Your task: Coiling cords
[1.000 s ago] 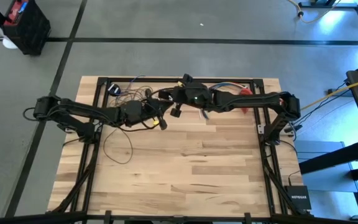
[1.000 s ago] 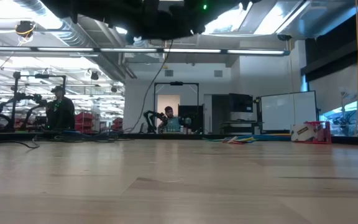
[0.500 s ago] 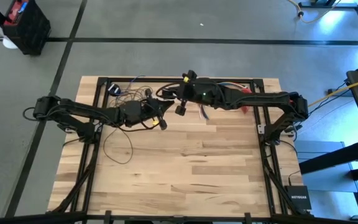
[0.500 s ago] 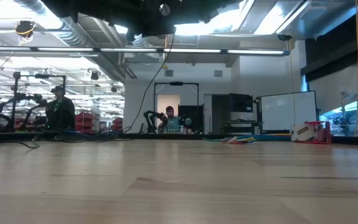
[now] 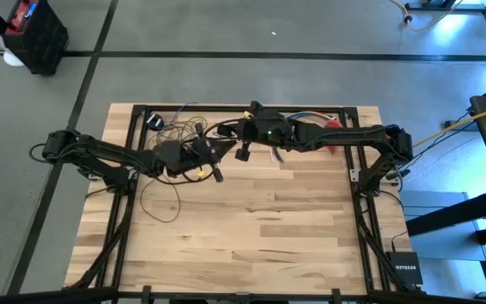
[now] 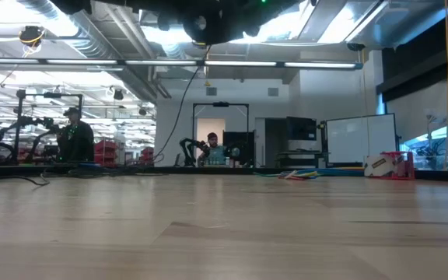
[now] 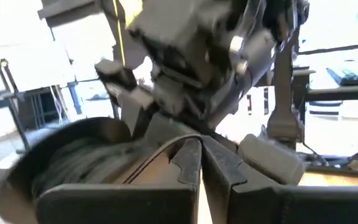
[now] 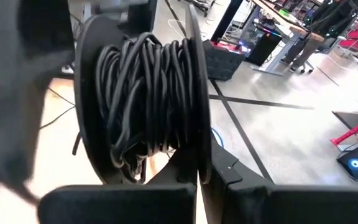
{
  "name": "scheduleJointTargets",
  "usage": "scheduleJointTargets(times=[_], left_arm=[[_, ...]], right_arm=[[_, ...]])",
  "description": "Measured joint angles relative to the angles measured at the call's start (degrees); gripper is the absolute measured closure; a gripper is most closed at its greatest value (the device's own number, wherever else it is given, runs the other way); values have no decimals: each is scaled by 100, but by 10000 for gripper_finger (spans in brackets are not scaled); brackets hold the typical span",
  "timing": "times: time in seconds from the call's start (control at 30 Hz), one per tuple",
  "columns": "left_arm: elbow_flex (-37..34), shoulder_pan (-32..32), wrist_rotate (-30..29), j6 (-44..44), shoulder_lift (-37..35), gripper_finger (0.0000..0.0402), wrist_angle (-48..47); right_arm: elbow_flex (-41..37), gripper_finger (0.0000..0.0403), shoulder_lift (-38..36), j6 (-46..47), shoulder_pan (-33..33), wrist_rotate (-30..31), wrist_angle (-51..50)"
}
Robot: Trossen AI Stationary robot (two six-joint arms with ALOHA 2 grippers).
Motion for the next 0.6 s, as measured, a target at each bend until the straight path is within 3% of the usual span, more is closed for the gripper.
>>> scheduleJointTargets(times=[0.33,0.6], left_arm=[[8,189,-415,283,-4,401,37],[6,-122,-563,677,-31,401,459]], right_arm=[[-2,400,20,-64,93,51,-171],[-2,400,20,-227,117,16,-134]])
